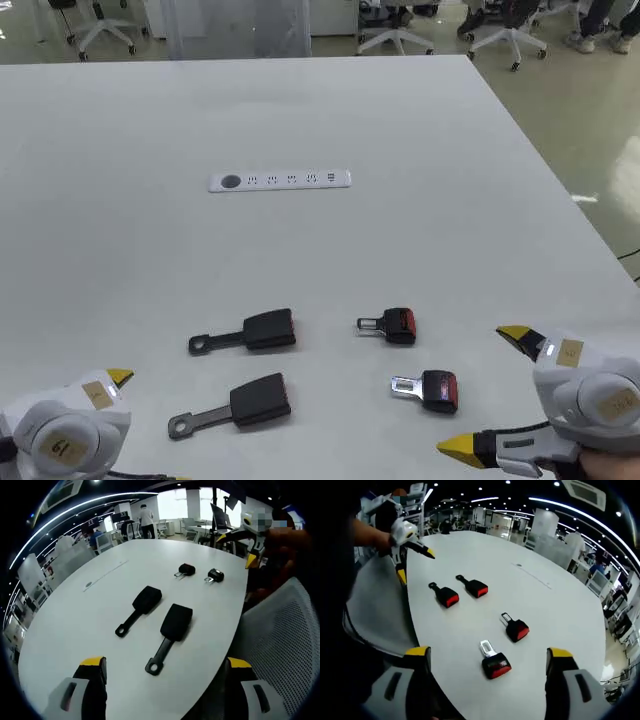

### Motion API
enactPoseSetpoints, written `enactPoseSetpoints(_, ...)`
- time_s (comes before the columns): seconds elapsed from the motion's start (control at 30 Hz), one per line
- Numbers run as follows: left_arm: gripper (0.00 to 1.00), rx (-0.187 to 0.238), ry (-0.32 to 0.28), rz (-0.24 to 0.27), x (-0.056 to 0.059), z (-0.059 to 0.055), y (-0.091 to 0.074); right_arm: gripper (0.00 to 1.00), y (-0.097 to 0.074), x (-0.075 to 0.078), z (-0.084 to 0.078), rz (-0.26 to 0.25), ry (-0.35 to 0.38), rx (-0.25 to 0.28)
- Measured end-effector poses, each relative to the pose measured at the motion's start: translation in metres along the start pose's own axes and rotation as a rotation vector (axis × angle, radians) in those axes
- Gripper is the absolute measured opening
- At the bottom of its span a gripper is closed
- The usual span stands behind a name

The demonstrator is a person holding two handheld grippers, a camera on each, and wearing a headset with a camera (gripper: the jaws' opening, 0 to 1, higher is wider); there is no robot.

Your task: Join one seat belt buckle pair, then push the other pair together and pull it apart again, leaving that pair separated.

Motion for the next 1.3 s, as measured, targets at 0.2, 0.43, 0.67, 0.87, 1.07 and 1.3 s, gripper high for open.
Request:
enactPoseSetpoints(0.2, 1.0, 0.006, 0.006, 0.0, 0.002, -0.001, 0.001, 0.94, -0.004, -0.002, -0.004, -0.012, 0.009, 0.002)
enactPoseSetpoints(0.43, 1.0, 0.016, -0.004, 0.009, 0.004, 0.0, 0.001, 0.93, -0.006, -0.004, -0.005, -0.012, 0.006, 0.003)
enactPoseSetpoints(0.67, 1.0, 0.027, 0.008, 0.007, 0.006, 0.007, 0.0, 0.91, -0.01, -0.001, -0.004, -0.015, 0.001, 0.004)
enactPoseSetpoints(0.87, 0.99, 0.032, 0.012, 0.01, 0.003, 0.011, -0.001, 0.88, -0.009, -0.002, -0.002, -0.019, -0.019, -0.003)
enactPoseSetpoints(1.07, 0.98, 0.027, 0.021, 0.007, 0.002, 0.011, -0.001, 0.83, -0.01, -0.002, 0.0, -0.018, -0.003, 0.002)
enactPoseSetpoints(1.3, 0.96, 0.027, 0.025, 0.006, -0.001, 0.014, -0.001, 0.81, -0.011, 0.001, 0.003, -0.011, -0.018, -0.018)
Point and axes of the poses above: the centre of the closed fingertips' face, and the gripper's own axes: y roughly forward along the fingers, x roughly to its right, z roughly out of its top, the point moved 10 cm from there along -y, roughly backward along the fingers, and after that the axes turned 4 degrees about z, right-handed, at the moved point
